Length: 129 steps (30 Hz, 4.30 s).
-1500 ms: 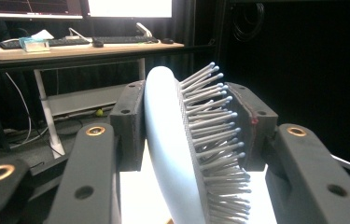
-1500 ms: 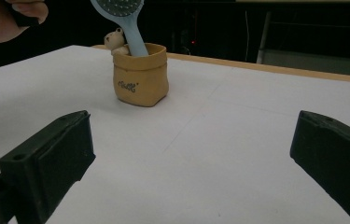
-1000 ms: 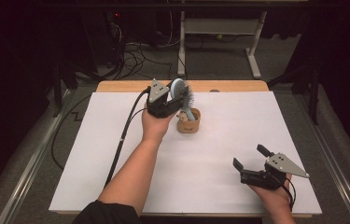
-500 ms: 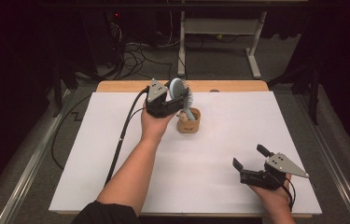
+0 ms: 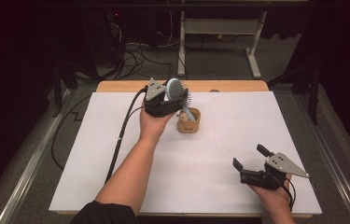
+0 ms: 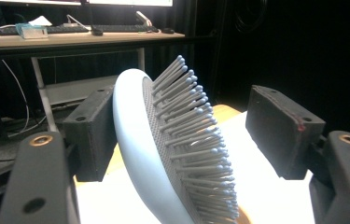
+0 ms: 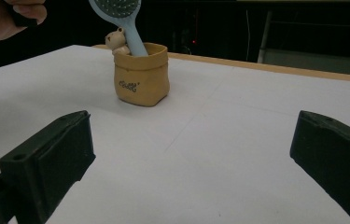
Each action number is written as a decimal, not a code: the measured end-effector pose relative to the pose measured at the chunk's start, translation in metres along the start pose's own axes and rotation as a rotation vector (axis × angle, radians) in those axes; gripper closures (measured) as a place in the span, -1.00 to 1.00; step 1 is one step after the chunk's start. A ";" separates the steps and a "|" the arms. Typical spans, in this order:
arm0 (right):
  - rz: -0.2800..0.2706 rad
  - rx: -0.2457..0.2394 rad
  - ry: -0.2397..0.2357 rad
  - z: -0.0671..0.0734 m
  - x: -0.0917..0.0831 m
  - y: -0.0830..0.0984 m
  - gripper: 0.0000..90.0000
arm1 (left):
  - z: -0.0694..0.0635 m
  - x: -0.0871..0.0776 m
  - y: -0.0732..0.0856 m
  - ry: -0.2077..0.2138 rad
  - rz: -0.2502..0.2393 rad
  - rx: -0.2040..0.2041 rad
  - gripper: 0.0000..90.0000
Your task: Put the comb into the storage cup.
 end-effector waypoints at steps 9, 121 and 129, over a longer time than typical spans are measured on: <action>-0.002 -0.002 -0.001 0.000 0.000 0.000 -1.00 | 0.003 -0.002 0.001 0.009 0.013 -0.005 -0.47; 0.008 -0.014 0.005 0.002 0.000 0.001 -1.00 | 0.027 -0.078 0.026 0.032 0.006 -0.002 -0.79; 0.008 -0.017 0.006 0.002 0.000 0.001 -1.00 | 0.028 -0.097 0.039 0.033 -0.027 -0.030 -0.76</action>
Point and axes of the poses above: each handheld gripper's, and its own axes: x roughly forward along the jaws, y roughly out of its underside, z roughly to its left, the point moved 2 cm from there along x, roughly forward along the jaws, and after that the axes turned 12 degrees about -z, right-handed, at the moved point
